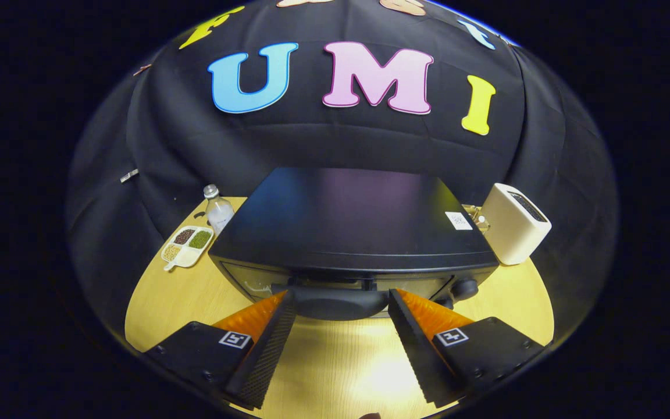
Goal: Open the toaster oven, put the food inside, and close the toaster oven door.
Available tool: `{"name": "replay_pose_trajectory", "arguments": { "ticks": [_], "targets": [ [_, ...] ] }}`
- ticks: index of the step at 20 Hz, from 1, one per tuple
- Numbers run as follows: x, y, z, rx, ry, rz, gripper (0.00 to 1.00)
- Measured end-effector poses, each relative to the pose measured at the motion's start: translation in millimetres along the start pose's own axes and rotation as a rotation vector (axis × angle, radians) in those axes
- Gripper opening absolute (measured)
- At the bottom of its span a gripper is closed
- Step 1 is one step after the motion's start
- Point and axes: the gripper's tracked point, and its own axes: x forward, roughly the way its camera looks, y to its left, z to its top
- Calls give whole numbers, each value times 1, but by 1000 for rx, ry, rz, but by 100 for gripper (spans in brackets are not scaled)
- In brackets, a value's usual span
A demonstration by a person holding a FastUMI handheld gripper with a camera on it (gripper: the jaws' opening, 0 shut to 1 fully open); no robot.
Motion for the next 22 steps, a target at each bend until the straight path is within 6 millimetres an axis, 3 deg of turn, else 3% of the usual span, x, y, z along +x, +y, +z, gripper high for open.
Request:
{"name": "replay_pose_trajectory", "arguments": {
  "ticks": [6, 10, 17, 22],
  "targets": [
    [-30, -9, 25, 2, -102, 16, 99],
    [-52, -25, 60, 8, -198, 13, 98],
    [-96, -75, 120, 5, -356, -34, 98],
    [-140, -110, 147, 6, -443, -60, 98]
  ]
}}
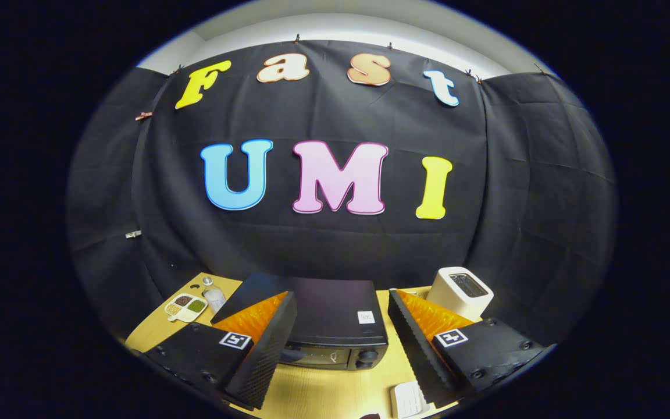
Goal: Open the toaster oven, put the food inside, and close the toaster oven door.
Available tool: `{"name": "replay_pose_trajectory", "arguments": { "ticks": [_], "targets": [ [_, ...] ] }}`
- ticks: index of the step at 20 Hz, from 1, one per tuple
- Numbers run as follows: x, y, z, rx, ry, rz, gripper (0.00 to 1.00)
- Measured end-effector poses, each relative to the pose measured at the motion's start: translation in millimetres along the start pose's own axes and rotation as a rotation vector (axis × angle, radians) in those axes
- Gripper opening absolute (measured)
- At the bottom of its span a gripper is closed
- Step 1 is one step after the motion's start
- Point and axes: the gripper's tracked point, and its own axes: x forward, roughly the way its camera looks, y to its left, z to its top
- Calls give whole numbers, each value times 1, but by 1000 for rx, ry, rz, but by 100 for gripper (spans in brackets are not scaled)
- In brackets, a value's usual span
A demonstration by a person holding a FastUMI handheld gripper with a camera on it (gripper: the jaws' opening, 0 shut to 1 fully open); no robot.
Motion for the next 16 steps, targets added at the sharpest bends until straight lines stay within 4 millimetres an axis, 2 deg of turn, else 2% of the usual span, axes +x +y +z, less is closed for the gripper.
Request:
{"name": "replay_pose_trajectory", "arguments": {
  "ticks": [4, 10, 12, 16],
  "targets": [
    [-22, -28, 34, -27, -97, -3, 98],
    [-60, -65, 67, 5, -175, -36, 98],
    [-70, -71, 71, 48, -188, -34, 98],
    [-73, -89, 68, 64, -187, -61, 98]
  ]
}}
